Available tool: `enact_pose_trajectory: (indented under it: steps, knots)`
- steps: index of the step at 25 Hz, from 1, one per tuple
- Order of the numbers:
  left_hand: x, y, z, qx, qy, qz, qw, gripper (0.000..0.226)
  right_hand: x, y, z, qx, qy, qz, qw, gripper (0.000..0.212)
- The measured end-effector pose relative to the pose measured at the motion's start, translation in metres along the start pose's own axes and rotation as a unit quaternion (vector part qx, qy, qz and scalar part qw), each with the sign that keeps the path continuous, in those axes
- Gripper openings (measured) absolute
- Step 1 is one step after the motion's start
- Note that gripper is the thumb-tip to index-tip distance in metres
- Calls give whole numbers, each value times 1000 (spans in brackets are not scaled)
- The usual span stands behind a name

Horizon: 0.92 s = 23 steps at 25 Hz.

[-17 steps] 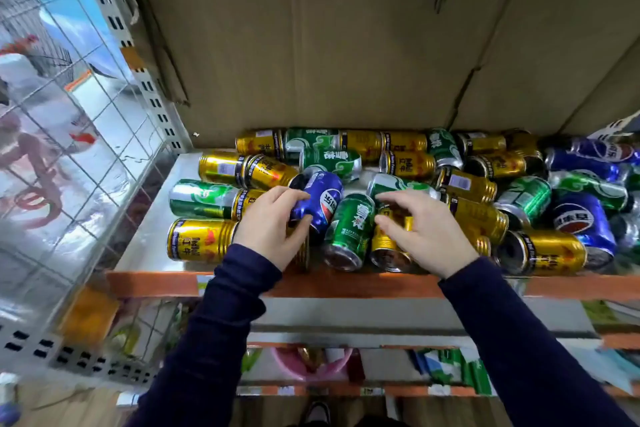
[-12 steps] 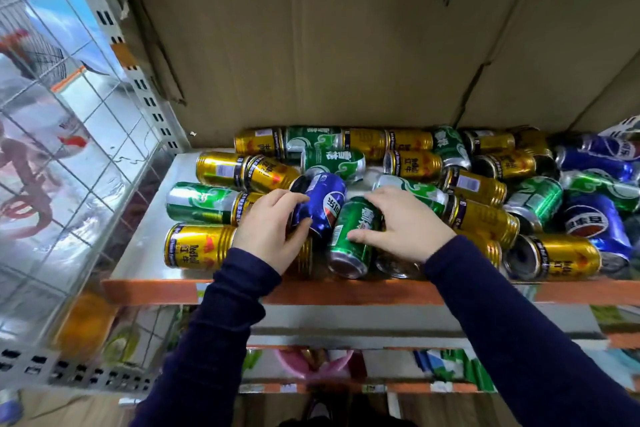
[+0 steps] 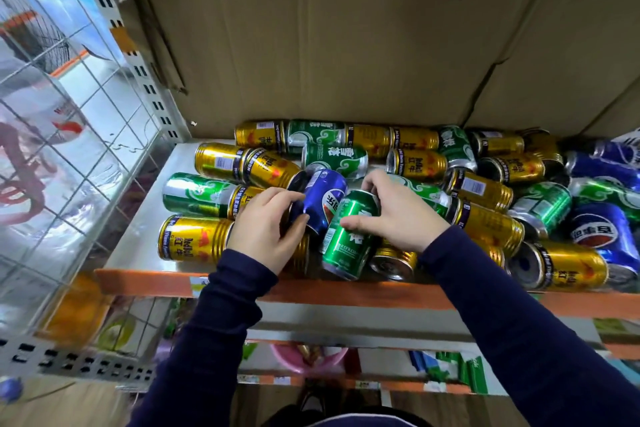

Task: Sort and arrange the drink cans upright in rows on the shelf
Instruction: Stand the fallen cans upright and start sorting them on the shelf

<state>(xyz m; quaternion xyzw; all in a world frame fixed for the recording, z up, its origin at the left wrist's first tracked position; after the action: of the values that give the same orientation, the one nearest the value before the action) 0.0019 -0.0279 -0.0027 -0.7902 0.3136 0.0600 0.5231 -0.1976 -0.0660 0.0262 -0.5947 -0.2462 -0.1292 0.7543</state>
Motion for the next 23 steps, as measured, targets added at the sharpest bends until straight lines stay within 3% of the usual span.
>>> enact_pose_trajectory:
  steps: [4, 8, 11, 16, 20, 23]
  knots:
    - [-1, -3, -1, -5, 5, 4, 1000, 24, -1, -8, 1, 1, -34, -30, 999, 37]
    - [-1, -9, 1, -14, 8, -1, 1000, 24, 6, -8, 11, -20, -97, -68, 993, 33]
    - [1, -10, 0, -10, 1, -5, 1000, 25, 11, -8, 14, -64, -133, -47, 988, 49]
    - [-5, -6, -4, -35, 20, 15, 999, 24, 8, 2, 22, -42, -128, 7, 991, 98]
    - [-22, 1, -11, -36, 47, 65, 996, 35, 1, 9, 29, -59, -94, -40, 993, 99]
    - [-22, 2, -17, -36, 52, 53, 997, 31, -5, 5, 33, -59, -89, -55, 993, 86]
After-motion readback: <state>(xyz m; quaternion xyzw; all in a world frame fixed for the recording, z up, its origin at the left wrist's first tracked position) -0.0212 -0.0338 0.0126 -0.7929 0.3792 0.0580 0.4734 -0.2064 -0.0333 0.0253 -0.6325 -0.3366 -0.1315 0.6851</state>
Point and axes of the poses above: each hand's wrist, its own z-axis away from the middle knuckle, its own y-axis out of the palm, x = y × z, the point moved 2 cm from there along -z, towards the middle knuckle, and after that the axes turned 10 degrees about y, right-handed, at the moved point
